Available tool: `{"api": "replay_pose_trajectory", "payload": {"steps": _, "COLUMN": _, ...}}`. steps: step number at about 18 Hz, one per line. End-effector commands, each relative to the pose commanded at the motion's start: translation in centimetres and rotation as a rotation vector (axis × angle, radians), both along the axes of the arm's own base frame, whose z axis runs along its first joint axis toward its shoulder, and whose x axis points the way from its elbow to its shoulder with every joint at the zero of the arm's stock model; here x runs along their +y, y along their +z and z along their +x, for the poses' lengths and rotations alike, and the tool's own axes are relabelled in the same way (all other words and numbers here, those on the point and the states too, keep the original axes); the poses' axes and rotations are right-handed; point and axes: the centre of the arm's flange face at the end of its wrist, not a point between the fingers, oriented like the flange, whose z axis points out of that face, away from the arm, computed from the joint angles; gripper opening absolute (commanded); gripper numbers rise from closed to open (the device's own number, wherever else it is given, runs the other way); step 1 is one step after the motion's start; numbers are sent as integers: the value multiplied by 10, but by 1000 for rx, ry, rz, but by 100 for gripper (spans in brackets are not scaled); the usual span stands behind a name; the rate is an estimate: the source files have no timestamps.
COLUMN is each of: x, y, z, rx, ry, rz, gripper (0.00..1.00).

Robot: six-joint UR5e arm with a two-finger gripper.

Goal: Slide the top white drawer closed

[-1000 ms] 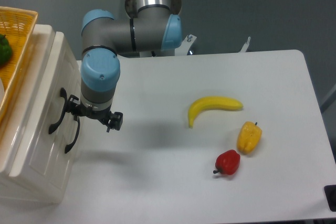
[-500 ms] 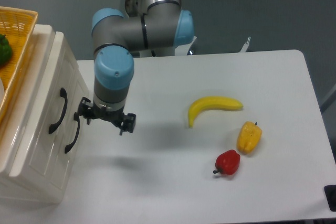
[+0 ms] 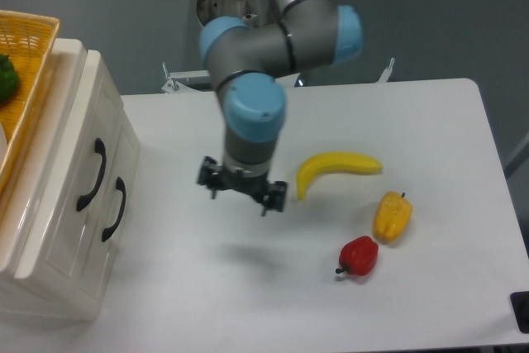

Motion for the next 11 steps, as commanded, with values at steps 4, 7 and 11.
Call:
{"api": "replay_pose_trajectory", "payload": {"steps": 4, "x": -29, "y": -7, "z": -36, "rx": 40, "ry": -89, "rz": -53, "gripper": 100}}
{"api": "replay_pose_trajectory", "payload": {"steps": 7, "x": -50, "y": -13, "z": -63, "rx": 44, "ry": -151, "rz": -55, "gripper": 100}}
{"api": "replay_pose_trajectory", "payload": {"steps": 11, "x": -88, "y": -27, "z": -111, "rx": 31, "ry": -217, "rz": -53, "gripper": 100}}
